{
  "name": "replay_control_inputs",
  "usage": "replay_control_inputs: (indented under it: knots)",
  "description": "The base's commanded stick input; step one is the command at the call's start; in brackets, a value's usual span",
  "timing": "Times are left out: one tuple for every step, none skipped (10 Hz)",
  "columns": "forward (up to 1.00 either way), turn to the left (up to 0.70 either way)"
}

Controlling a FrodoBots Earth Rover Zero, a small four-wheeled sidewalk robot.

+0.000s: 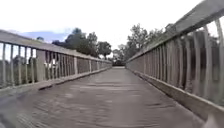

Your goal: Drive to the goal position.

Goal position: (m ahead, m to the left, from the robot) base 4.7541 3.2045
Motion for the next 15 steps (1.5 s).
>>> replay_control_inputs:
  knots:
    - [1.0, 0.0]
    - [1.0, 0.0]
    - [1.0, 0.0]
    - [1.0, 0.0]
    - [1.0, 0.0]
    - [1.0, 0.0]
    - [1.0, 0.0]
    - [1.0, 0.0]
    - [1.0, 0.0]
    - [1.0, 0.0]
    - [1.0, 0.0]
    - [1.0, 0.0]
    - [1.0, 0.0]
    - [1.0, 0.0]
    - [1.0, 0.0]
